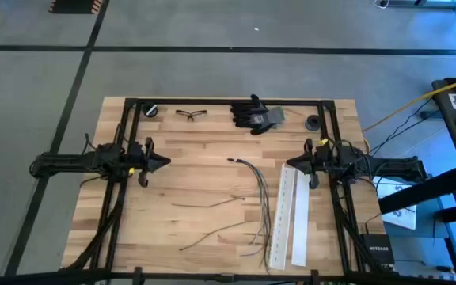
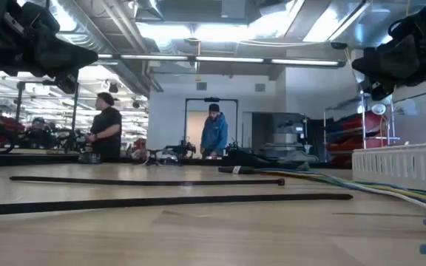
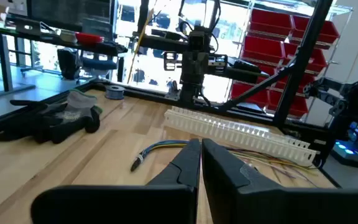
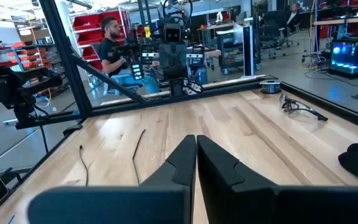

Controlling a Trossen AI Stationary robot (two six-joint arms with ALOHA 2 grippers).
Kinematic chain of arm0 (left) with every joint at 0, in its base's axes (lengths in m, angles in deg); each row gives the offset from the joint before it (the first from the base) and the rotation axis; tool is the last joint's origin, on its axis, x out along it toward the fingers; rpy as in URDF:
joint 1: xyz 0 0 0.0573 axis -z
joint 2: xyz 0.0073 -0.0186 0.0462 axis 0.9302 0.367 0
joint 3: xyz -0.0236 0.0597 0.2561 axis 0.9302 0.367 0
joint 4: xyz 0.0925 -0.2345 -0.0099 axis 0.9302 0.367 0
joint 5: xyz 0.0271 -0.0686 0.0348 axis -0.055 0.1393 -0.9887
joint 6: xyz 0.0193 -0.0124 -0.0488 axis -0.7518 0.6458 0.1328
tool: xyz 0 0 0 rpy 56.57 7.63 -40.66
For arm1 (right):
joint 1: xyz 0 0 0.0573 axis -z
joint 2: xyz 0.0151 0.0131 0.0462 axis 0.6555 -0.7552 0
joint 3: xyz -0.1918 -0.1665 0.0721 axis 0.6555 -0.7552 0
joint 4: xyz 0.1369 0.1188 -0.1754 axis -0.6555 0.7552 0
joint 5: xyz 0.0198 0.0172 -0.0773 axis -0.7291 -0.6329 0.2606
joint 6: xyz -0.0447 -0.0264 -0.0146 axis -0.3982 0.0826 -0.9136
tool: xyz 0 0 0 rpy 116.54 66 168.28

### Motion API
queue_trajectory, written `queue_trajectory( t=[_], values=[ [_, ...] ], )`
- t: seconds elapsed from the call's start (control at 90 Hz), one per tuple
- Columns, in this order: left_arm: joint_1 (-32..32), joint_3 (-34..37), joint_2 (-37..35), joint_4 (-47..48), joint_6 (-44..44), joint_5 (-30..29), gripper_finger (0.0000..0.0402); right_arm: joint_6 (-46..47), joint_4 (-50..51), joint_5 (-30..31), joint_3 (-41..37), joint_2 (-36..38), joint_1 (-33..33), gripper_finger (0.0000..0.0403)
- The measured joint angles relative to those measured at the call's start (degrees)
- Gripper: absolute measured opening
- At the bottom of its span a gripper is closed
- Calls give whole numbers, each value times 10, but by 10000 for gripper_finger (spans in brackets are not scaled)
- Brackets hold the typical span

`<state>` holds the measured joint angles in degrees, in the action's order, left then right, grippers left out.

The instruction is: Ziptie cables

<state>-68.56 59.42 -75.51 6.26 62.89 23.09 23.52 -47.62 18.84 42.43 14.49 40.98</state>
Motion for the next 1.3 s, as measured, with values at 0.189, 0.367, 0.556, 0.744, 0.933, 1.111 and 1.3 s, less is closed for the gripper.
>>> queue_trajectory(
  t=[0.189,0.367,0.556,0.744,0.933,1.111,1.3],
  values=[
    [0,0,0,0,0,0,0,0,0,0,0,0,0,1],
    [-1,0,0,0,-27,0,0,-11,-1,3,0,0,0,1],
    [0,0,0,0,-42,0,0,-1,-33,30,0,0,0,1],
    [0,0,0,0,2,0,0,121,-79,46,0,0,0,1],
    [-1,0,0,-11,4,-1,0,132,-89,105,0,0,0,1],
    [-1,0,0,-24,2,-7,0,168,-87,107,0,0,0,1],
    [-1,0,0,-24,24,-7,0,147,-89,142,0,-8,0,1]
  ],
)
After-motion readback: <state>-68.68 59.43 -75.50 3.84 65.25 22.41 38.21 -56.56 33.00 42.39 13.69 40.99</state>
